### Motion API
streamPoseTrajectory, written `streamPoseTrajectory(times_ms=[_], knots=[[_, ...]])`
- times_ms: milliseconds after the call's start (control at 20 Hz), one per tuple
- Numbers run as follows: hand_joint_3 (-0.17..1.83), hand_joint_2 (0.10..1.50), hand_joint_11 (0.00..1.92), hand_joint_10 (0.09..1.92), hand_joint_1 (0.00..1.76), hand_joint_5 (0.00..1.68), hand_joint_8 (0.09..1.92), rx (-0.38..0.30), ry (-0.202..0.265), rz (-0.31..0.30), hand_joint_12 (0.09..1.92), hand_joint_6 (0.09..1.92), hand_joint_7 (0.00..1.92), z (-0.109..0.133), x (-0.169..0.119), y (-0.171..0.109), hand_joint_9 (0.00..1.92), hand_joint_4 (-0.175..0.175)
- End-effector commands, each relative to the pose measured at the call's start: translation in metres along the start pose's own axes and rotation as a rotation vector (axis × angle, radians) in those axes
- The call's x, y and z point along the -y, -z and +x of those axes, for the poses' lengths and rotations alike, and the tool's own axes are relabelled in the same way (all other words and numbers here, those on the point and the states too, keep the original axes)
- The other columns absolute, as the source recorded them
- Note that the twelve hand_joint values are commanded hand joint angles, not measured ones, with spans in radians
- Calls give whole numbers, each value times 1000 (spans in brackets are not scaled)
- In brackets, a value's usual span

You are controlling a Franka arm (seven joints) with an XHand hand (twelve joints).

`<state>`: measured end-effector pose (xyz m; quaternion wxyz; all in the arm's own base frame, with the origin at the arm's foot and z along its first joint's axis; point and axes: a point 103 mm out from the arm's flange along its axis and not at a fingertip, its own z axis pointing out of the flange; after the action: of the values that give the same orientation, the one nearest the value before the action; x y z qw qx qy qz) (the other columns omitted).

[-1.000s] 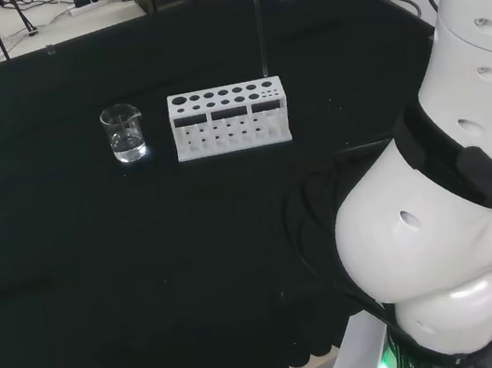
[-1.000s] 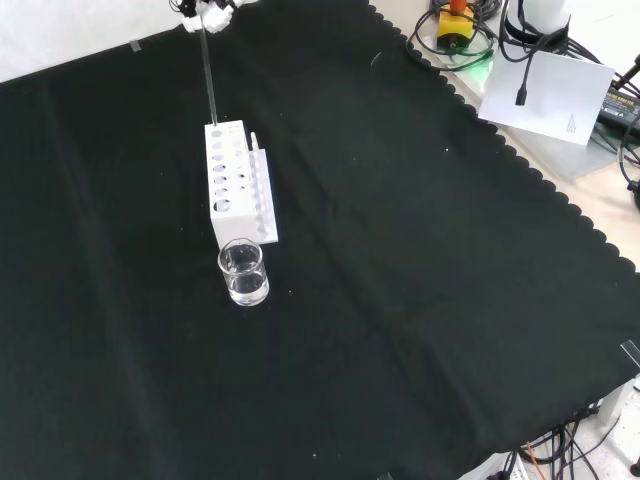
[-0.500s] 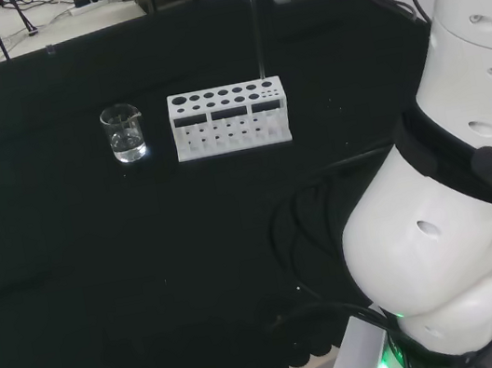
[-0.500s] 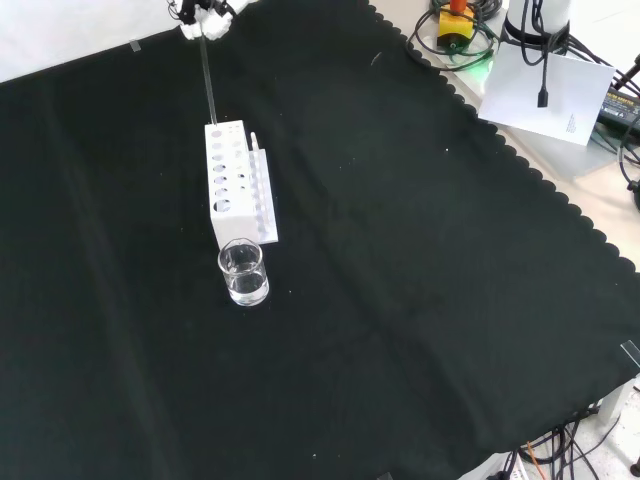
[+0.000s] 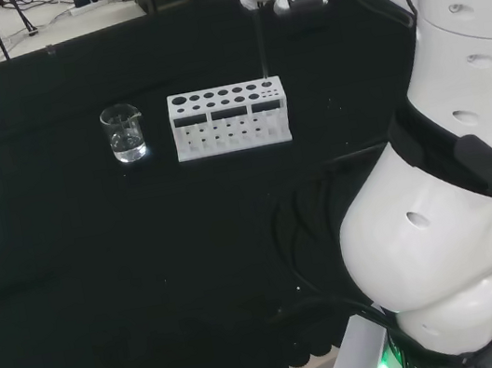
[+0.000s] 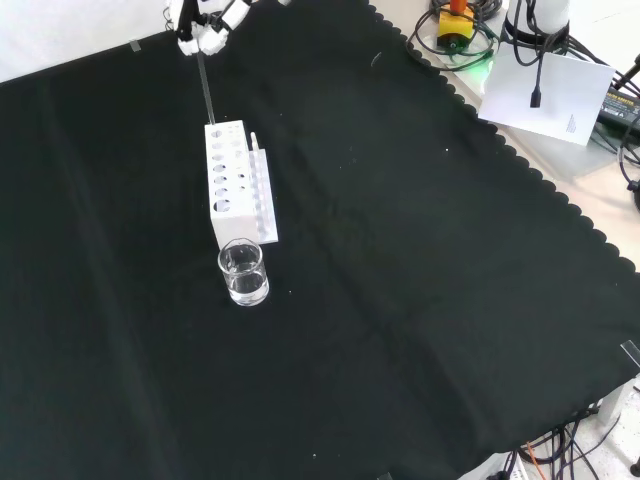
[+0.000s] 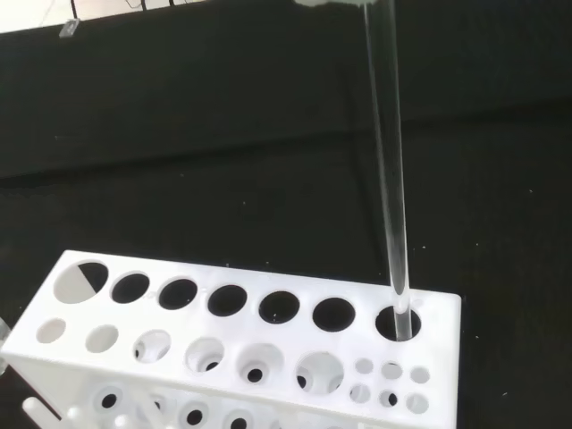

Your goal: Put the glass rod back on the white test tube rack.

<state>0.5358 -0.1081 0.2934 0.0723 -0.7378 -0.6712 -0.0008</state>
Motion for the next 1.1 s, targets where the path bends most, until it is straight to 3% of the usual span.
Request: streamPoseTrajectory(times_ms=[50, 600, 1100], knots=[[0, 1076, 972, 1097, 1469, 1034, 1341, -5, -13, 7, 1051, 615, 981, -8, -2, -5, 1490, -175], [0, 1075, 973, 1096, 1469, 1034, 1340, -15, -19, 54, 1049, 615, 981, -16, -13, -40, 1491, -175], [0, 1075, 973, 1095, 1469, 1034, 1342, -10, -12, 86, 1049, 615, 981, -13, -21, -51, 1492, -175]])
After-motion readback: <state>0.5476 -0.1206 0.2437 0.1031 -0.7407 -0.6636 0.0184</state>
